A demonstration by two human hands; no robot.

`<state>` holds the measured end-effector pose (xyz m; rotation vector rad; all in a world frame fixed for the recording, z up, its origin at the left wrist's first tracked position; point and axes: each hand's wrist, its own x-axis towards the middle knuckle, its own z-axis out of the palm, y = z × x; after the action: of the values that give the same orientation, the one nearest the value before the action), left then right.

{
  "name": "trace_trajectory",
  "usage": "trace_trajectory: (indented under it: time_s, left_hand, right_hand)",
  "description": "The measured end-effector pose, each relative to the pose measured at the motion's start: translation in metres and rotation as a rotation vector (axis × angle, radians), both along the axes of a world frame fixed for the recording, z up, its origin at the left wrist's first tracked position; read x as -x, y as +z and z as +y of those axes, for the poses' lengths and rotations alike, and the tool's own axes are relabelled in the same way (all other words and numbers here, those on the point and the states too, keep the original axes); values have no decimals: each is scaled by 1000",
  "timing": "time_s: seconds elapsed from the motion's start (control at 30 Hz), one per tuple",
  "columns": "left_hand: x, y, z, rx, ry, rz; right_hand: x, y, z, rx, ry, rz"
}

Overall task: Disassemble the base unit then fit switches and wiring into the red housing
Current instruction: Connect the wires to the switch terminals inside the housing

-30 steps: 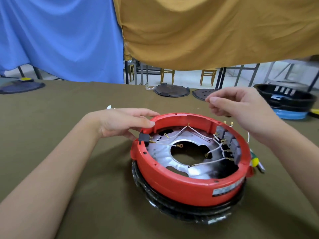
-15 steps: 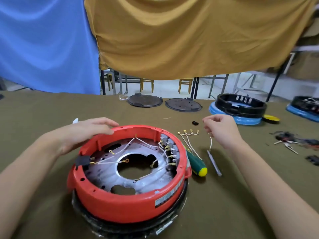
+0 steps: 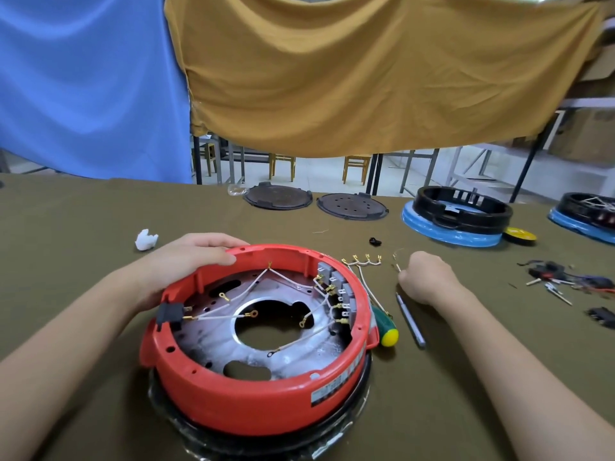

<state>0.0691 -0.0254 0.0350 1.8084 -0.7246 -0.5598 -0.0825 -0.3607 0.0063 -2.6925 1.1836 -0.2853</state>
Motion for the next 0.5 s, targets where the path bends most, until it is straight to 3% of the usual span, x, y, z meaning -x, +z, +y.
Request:
trace_trajectory:
  time_s: [0.13, 0.23, 0.33, 0.4, 0.5]
  left_hand:
    - [0, 0, 0, -6, -8, -10]
    - [3, 3, 2, -14, -23, -48]
    - [6, 10, 3, 47, 54, -222]
    - [10, 16, 3, 160, 123, -340]
    - [20, 23, 2, 311, 86, -440]
  right_hand:
    - [3, 9, 8, -4, 142, -16]
    - [7, 27, 28, -181, 425, -315]
    - [12, 56, 67, -456, 716, -561]
    - [11, 72, 92, -533, 869, -561]
    - [-2, 84, 123, -465, 1000, -424]
